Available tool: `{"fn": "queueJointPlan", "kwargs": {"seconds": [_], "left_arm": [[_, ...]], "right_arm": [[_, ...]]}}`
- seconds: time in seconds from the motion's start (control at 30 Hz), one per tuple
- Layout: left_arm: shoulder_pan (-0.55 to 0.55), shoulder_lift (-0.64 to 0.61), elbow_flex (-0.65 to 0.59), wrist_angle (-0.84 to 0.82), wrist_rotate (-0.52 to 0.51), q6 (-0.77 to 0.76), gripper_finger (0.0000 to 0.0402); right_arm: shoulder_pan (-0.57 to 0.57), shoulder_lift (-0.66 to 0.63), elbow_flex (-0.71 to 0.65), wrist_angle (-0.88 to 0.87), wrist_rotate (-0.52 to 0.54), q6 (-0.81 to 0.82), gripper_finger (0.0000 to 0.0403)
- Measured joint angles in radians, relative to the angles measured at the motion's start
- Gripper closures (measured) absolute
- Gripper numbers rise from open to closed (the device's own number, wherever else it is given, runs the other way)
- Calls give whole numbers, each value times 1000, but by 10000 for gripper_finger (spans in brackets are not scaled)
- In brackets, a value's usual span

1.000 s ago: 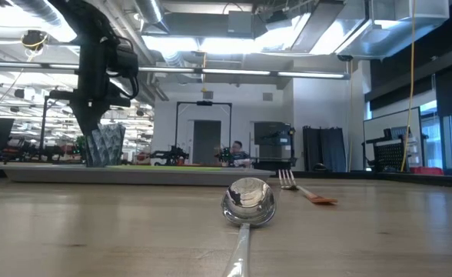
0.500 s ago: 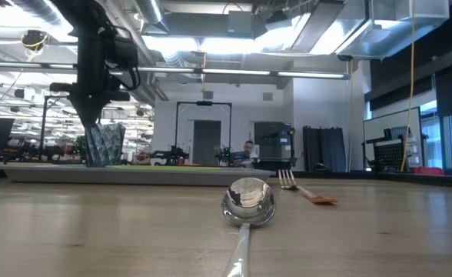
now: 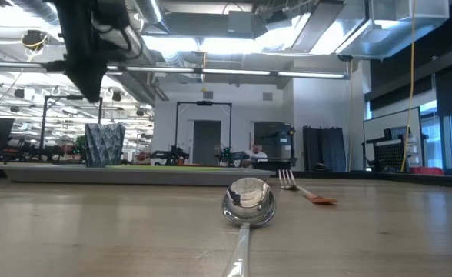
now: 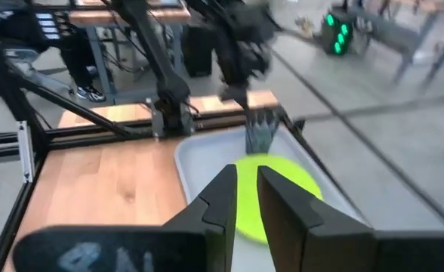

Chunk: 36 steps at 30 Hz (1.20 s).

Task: Pick and place plate/cup/fork/spoon on tray
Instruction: Put the orange fork on the gray tray to the right of the green plate

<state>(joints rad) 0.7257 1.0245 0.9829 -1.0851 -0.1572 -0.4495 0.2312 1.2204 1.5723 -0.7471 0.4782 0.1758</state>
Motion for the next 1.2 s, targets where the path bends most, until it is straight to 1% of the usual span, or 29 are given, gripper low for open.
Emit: {"fn": "queueJointPlan", "kwargs": {"seconds": [0.1, 0.27, 0.33, 0.47, 0.57, 0.67, 0.83, 0.97, 1.13, 1.2], "left_arm": [[-91, -54, 0, 0, 16, -64, 356], [-235, -135, 0, 0, 7, -163, 356], [-286, -159, 0, 1, -16, -188, 356], [-366, -183, 1, 2, -73, -205, 356], [-399, -195, 1, 3, -102, -204, 356], [-422, -195, 1, 3, -114, -204, 356], [-452, -195, 1, 2, -113, -179, 356], [-481, -196, 1, 2, -112, -177, 356], [-514, -213, 1, 2, -111, -169, 356], [-522, -219, 1, 2, -111, -169, 356]], "right_arm": [[-14, 6, 0, -81, 0, 89, 356], [-21, 27, 0, -182, -30, 223, 393], [-21, 45, 0, -198, -33, 266, 397], [-28, 84, 0, -225, -90, 353, 387], [-39, 120, 0, -233, -130, 437, 381], [-61, 150, 0, -232, -137, 549, 376], [-118, 216, 0, -287, -151, 661, 372], [-168, 285, 0, -309, -211, 718, 372], [-212, 387, 0, -320, -313, 908, 372], [-220, 431, 0, -320, -356, 946, 372]]}}
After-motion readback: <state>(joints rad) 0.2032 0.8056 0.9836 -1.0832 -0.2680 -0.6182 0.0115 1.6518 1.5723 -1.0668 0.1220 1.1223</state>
